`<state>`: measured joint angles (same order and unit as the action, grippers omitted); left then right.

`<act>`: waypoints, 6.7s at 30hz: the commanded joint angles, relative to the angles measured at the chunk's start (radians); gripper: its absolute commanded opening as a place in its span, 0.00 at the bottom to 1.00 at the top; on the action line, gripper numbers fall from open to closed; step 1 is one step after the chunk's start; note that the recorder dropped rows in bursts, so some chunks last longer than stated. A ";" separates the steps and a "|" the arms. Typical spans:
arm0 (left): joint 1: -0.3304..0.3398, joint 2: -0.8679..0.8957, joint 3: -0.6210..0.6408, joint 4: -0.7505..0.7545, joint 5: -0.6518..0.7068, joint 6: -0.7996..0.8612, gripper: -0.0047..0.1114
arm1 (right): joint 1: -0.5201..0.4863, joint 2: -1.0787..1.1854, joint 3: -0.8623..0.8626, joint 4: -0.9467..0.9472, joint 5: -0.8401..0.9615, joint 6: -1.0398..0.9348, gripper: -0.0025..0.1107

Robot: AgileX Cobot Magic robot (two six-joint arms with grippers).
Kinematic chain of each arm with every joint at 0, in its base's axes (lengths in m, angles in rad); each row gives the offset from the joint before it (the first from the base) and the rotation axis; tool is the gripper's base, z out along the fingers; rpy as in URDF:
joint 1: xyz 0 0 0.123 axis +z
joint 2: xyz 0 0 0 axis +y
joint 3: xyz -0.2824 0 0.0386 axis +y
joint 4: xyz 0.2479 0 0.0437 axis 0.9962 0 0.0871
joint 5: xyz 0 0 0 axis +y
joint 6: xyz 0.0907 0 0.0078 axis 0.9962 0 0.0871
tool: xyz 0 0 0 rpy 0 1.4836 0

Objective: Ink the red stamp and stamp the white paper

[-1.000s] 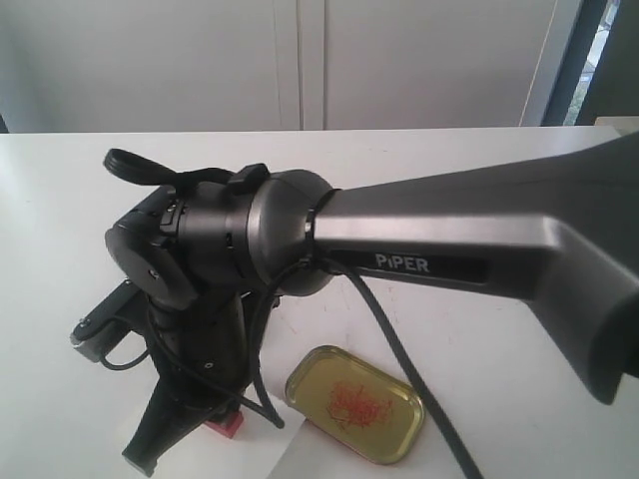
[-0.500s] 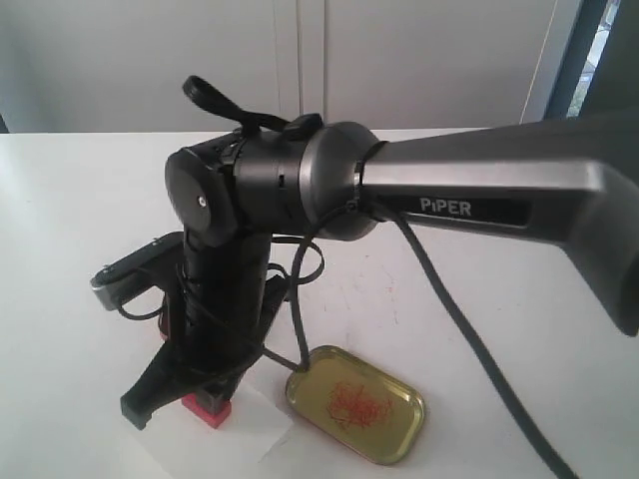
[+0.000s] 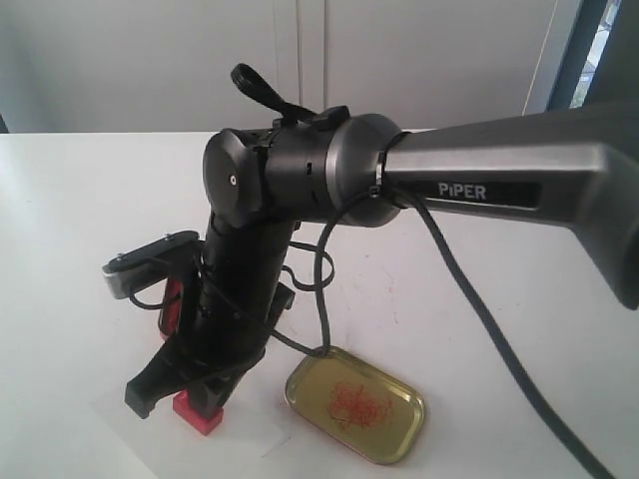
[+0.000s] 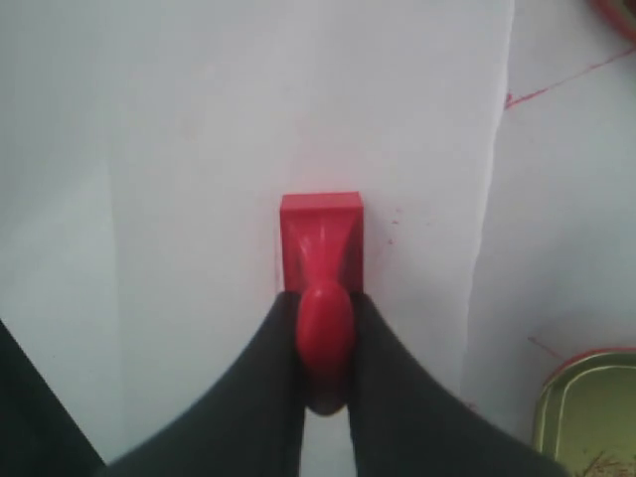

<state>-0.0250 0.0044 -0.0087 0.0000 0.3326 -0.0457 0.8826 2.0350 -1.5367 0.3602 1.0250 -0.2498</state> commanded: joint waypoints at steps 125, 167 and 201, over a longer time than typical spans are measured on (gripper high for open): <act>0.002 -0.004 0.009 0.000 0.004 -0.003 0.04 | -0.565 0.229 -0.008 0.763 0.056 -0.483 0.02; 0.002 -0.004 0.009 0.000 0.004 -0.003 0.04 | -0.615 0.118 -0.008 0.097 -0.111 0.229 0.44; 0.002 -0.004 0.009 0.000 0.004 -0.003 0.04 | -0.627 -0.102 0.032 -0.195 0.122 0.325 0.02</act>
<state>-0.0250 0.0044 -0.0087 0.0000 0.3326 -0.0457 0.2682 1.9630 -1.5300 0.1827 1.1457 0.0654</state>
